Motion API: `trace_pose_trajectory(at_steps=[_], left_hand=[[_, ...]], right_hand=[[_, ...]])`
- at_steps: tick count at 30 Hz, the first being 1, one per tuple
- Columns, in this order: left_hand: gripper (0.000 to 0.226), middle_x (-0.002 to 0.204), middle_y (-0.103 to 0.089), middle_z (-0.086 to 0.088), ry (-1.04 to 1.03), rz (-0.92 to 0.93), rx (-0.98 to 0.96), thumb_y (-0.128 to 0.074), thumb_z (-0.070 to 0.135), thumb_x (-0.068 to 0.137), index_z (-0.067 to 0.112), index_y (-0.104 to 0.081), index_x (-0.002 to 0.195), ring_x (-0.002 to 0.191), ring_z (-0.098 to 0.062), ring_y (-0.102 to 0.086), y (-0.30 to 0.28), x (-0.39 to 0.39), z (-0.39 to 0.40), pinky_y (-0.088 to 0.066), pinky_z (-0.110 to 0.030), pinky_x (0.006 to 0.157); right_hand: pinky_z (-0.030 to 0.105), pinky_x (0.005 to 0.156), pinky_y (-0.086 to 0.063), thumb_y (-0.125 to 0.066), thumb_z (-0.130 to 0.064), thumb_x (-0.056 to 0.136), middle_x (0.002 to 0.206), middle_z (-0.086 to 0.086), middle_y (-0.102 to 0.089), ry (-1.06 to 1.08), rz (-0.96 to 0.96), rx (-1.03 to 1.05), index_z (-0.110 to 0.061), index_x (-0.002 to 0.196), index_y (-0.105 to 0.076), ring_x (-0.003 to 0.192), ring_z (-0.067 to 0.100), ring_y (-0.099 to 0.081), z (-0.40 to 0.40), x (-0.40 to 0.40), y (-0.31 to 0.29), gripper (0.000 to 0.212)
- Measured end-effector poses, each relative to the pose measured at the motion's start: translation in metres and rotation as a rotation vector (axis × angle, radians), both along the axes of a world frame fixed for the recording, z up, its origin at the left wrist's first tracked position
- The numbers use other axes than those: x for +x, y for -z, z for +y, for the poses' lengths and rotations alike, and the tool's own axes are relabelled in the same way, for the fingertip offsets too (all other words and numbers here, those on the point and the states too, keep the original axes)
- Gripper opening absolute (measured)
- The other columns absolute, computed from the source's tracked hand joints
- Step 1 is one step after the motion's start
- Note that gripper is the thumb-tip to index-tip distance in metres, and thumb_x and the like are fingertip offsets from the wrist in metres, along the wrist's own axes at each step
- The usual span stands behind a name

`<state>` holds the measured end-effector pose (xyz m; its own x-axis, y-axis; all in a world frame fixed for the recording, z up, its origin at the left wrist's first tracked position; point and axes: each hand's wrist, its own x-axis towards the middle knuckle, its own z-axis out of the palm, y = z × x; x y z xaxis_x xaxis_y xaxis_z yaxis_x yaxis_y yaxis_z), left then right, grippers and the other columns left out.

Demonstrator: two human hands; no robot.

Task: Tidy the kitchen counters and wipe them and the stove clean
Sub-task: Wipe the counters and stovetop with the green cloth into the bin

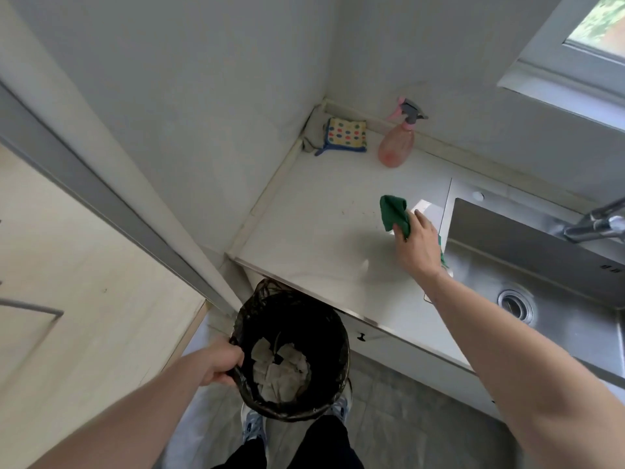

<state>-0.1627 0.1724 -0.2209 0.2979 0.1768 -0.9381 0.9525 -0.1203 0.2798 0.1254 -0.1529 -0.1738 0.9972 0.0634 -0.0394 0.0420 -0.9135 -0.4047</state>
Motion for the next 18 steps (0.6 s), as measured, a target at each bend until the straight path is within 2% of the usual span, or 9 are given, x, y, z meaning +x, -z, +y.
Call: trace_pose_trajectory(at_steps=[2, 5, 8, 13, 17, 18], left_hand=[[0.027, 0.105, -0.071, -0.022, -0.006, 0.001, -0.004, -0.052, -0.007, 0.085, 0.002, -0.063, 0.107, 0.081, -0.033, -0.077, 0.003, 0.000, -0.001, -0.066, -0.042, 0.070], [0.025, 0.104, -0.070, -0.021, -0.033, 0.005, -0.025, -0.051, -0.008, 0.086, 0.001, -0.062, 0.107, 0.080, -0.032, -0.076, 0.004, -0.001, -0.004, -0.066, -0.040, 0.068], [0.025, 0.104, -0.070, -0.022, -0.064, -0.003, -0.042, -0.052, -0.010, 0.086, 0.003, -0.061, 0.105, 0.081, -0.033, -0.077, 0.002, -0.002, -0.008, -0.065, -0.038, 0.063], [0.023, 0.109, -0.069, -0.021, -0.063, -0.021, -0.048, -0.050, -0.010, 0.088, 0.006, -0.059, 0.100, 0.088, -0.034, -0.076, -0.004, -0.005, -0.011, -0.066, -0.041, 0.071], [0.022, 0.086, -0.069, -0.016, -0.040, -0.032, -0.003, -0.051, -0.010, 0.087, 0.000, -0.063, 0.102, 0.058, -0.021, -0.072, -0.008, -0.004, -0.013, -0.061, -0.031, 0.052], [0.022, 0.084, -0.069, -0.015, -0.035, -0.034, 0.011, -0.051, -0.010, 0.087, 0.001, -0.064, 0.101, 0.055, -0.020, -0.071, -0.010, -0.004, -0.012, -0.059, -0.029, 0.050]], right_hand=[[0.059, 0.115, -0.029, -0.045, -0.046, 0.102, 0.163, 0.009, -0.030, 0.004, 0.150, -0.075, -0.033, 0.155, -0.035, 0.145, 0.041, -0.028, 0.001, 0.002, 0.012, 0.055], [0.067, 0.116, -0.022, -0.043, -0.055, 0.101, 0.168, 0.007, -0.014, -0.035, 0.360, -0.207, -0.038, 0.158, -0.025, 0.150, 0.045, -0.014, 0.014, -0.013, 0.030, 0.062], [0.068, 0.117, -0.020, -0.041, -0.051, 0.104, 0.169, 0.008, -0.013, -0.043, 0.335, -0.222, -0.036, 0.159, -0.025, 0.152, 0.046, -0.011, 0.025, -0.031, 0.034, 0.060], [0.061, 0.113, -0.034, -0.040, -0.052, 0.102, 0.167, 0.009, -0.023, -0.169, 0.286, -0.270, -0.035, 0.157, -0.032, 0.148, 0.046, -0.025, 0.033, -0.067, 0.033, 0.058], [0.051, 0.106, -0.045, -0.041, -0.052, 0.103, 0.165, 0.009, -0.029, -0.246, 0.265, -0.258, -0.036, 0.156, -0.036, 0.146, 0.045, -0.033, 0.048, -0.108, 0.025, 0.056], [0.049, 0.104, -0.046, -0.041, -0.052, 0.103, 0.164, 0.008, -0.032, -0.259, 0.258, -0.255, -0.036, 0.155, -0.038, 0.144, 0.043, -0.037, 0.054, -0.119, 0.022, 0.055]])
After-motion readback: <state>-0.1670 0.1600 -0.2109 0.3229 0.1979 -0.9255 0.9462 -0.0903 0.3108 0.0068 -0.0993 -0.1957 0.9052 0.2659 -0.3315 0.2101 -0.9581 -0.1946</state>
